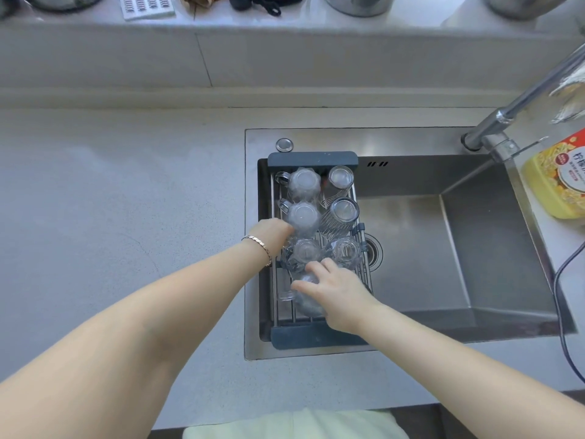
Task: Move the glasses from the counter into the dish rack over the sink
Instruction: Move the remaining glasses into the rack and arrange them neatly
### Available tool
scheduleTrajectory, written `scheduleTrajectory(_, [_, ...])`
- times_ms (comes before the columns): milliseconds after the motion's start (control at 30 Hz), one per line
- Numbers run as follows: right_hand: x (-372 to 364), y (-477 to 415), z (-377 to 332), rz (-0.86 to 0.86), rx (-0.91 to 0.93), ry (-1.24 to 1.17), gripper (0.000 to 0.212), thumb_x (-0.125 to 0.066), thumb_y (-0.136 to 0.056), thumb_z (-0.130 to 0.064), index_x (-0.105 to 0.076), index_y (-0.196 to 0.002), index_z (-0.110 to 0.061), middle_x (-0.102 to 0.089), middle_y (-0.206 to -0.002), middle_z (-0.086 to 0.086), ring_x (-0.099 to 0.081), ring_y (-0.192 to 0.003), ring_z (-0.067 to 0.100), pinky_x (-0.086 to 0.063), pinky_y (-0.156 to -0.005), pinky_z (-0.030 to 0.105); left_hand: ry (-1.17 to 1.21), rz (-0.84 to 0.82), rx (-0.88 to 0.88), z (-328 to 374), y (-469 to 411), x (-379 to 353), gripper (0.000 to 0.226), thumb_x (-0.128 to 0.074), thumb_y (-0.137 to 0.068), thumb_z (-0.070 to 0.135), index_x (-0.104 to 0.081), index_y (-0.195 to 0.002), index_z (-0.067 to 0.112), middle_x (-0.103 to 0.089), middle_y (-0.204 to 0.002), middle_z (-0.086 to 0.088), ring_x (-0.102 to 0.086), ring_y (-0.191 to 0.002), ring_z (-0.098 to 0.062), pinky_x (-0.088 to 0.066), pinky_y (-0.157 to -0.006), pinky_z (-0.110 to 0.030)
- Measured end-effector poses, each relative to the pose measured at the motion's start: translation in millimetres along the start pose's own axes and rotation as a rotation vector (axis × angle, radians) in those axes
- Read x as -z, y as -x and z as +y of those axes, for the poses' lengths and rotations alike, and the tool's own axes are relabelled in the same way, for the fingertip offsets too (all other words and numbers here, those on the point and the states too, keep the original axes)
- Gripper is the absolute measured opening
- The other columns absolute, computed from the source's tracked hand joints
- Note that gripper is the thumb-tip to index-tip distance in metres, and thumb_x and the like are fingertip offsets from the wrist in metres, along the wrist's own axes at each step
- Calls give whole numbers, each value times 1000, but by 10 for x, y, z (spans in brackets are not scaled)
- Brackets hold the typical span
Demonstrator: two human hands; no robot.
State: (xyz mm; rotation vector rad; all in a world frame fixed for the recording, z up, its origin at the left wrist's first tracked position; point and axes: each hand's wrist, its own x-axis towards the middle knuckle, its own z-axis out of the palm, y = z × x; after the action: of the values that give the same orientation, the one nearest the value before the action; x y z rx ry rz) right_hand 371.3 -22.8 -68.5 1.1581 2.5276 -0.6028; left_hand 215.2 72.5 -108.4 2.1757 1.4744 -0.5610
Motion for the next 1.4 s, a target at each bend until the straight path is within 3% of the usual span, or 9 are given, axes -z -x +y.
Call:
scheduleTrajectory(267, [-166,-93,-169,-167,-119,27,63,-61,-72,5,-38,-129,-11,-32,-131,17,-35,-114,36,-41,-71,39,68,126,-28,-54,158,-92,31,-49,-91,4,-59,-119,14,-65,-109,-11,-53,-109,-27,-49,-87,-34])
scheduleTrajectory(400, [-78,-54,-95,-190,-126,-73,62,-59,-77,2,-33,-131,-14,-36,-132,13,-40,-116,33,-45,-78,41,196,138,-26,-77,229,-95,33,-45,-92,6,-58,-123,12,-61,-125,-7,-52,-115,-27,-46,-97,-39])
scheduleTrajectory(500, [201,-107,95,-42,-188,-252,38,-55,-84,-23,-49,-121,-19,-51,-123,5,-52,-111,27,-45,-84,37,335,200,42,-149,281,-52,37,-41,-91,2,-59,-121,13,-58,-127,-7,-55,-113,-27,-48,-94,-38])
scheduleTrajectory(633, [717,-511,478,337,-387,-359,30,-56,-87,-27,-57,-114,-15,-61,-114,5,-55,-107,23,-46,-84,35,423,288,121,-271,258,102,35,-42,-90,2,-60,-118,12,-59,-124,-7,-57,-110,-27,-50,-92,-37])
scheduleTrajectory(700, [898,-816,631,360,-480,-303,33,-56,-86,-30,-57,-114,-12,-61,-113,10,-54,-108,27,-46,-84,37,467,327,170,-328,208,199,33,-44,-90,5,-59,-118,12,-59,-124,-8,-57,-110,-27,-50,-93,-37])
scheduleTrajectory(800, [968,-1268,710,207,-560,-117,50,-55,-84,-47,-52,-115,-8,-60,-116,14,-50,-112,32,-43,-89,40,527,327,239,-397,96,324,36,-45,-89,7,-55,-123,13,-56,-128,-7,-55,-115,-27,-48,-96,-38])
scheduleTrajectory(967, [770,-1688,735,66,-579,93,67,-61,-76,-56,-43,-120,-8,-59,-119,15,-42,-117,32,-33,-93,42,544,283,274,-450,-102,352,39,-46,-90,8,-49,-128,13,-54,-132,-7,-53,-118,-27,-47,-97,-39])
scheduleTrajectory(1200, [649,-1619,992,182,-385,52,70,-63,-67,-64,-50,-113,-14,-66,-106,10,-46,-108,29,-31,-92,41,342,195,139,-392,-227,195,35,-46,-91,12,-53,-125,15,-59,-126,-5,-47,-117,-27,-44,-96,-39])
scheduleTrajectory(1400, [648,-1330,746,344,-406,-27,56,-51,-84,-54,-49,-115,-8,-57,-108,12,-48,-105,31,-38,-84,38,223,173,76,-367,-165,164,31,-48,-89,13,-57,-119,13,-60,-120,-6,-48,-113,-27,-45,-94,-38])
